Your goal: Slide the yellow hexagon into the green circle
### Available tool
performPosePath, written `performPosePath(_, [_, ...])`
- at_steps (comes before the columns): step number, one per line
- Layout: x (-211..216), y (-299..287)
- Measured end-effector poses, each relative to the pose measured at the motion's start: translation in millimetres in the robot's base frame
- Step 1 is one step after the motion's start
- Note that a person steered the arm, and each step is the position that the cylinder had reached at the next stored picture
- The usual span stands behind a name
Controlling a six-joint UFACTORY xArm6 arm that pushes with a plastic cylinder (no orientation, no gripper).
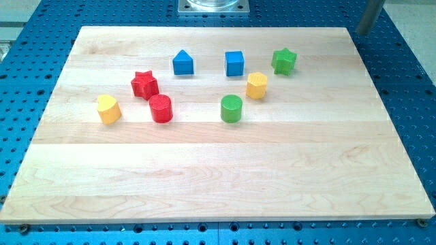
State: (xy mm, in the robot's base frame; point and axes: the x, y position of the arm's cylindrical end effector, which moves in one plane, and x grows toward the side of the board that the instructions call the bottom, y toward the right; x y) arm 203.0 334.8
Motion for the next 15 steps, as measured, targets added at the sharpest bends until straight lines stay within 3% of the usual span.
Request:
performPosePath(1, [0,-3])
performPosePath(3, [-3,-101])
performPosePath(6, [-8,-162])
performPosePath(8, [-8,-171])
performPosePath(9, [24,-195])
performPosePath(10, [34,-250])
performPosePath(11, [18,-276])
performPosePath(13, [103,-118])
performPosePath(14, [150,-130])
performPosePath(15, [161,-233])
